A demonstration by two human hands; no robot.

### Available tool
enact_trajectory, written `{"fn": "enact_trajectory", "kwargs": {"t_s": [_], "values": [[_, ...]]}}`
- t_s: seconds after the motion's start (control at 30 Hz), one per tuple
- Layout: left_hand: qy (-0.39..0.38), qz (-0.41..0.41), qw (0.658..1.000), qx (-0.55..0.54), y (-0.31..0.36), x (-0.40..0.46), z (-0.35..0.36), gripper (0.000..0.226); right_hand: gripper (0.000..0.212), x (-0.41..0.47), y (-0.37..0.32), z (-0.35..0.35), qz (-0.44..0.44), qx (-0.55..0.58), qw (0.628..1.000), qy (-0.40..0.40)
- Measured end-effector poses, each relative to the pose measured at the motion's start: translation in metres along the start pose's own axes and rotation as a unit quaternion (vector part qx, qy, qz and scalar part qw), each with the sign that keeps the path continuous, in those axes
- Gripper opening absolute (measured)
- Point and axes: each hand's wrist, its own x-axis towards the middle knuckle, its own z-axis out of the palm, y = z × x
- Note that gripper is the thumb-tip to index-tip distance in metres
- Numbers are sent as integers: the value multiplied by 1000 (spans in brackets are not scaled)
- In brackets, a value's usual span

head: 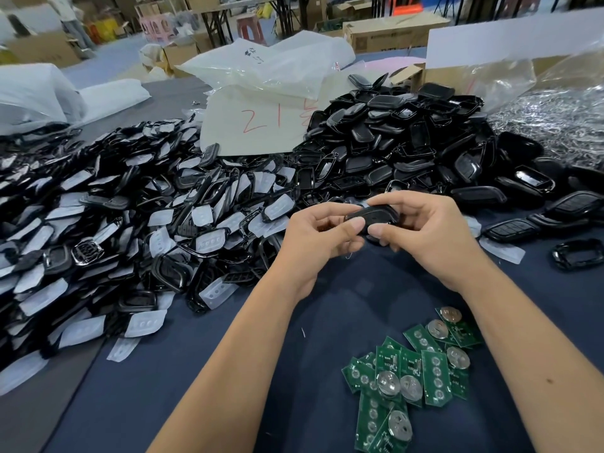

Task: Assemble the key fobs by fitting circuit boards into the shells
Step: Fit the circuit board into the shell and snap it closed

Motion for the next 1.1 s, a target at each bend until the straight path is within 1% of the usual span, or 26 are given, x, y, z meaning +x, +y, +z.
{"fn": "enact_trajectory", "kwargs": {"t_s": [0.07, 0.13, 0.27, 0.57, 0.67, 0.73, 0.83, 0.87, 0.97, 1.1], "values": [[-26, 24, 999, 33, -1, 0, -3, 29, 33, 0, 1, -1, 5, 13, 1000, 8], [-37, 54, 995, 74, -1, 0, -3, 35, 33, 0, 0, -1, 10, 32, 999, 8], [-23, 84, 990, 111, -2, 1, -3, 35, 37, 0, 0, 0, 15, 46, 999, 0], [-9, 94, 987, 129, -4, 3, -5, 35, 36, 0, -2, -1, 15, 43, 999, 5], [-8, 83, 989, 119, -3, 2, -6, 36, 32, 0, 0, 1, 12, 23, 1000, 7], [-7, 73, 993, 93, -2, 1, -5, 33, 32, 1, 2, 1, 7, 13, 1000, 12], [7, 25, 1000, -13, -1, -1, 0, 14, 35, 1, 3, 2, 7, -4, 1000, 23], [22, 13, 999, -32, -1, -1, 2, 12, 36, 1, 2, 3, 8, -9, 1000, 24], [49, 11, 998, -38, -2, 0, 4, 9, 35, 0, 2, 6, 2, -7, 1000, 20], [46, 56, 997, -5, -2, 2, 3, 13, 24, 0, 2, 7, -2, 24, 999, 49]]}}
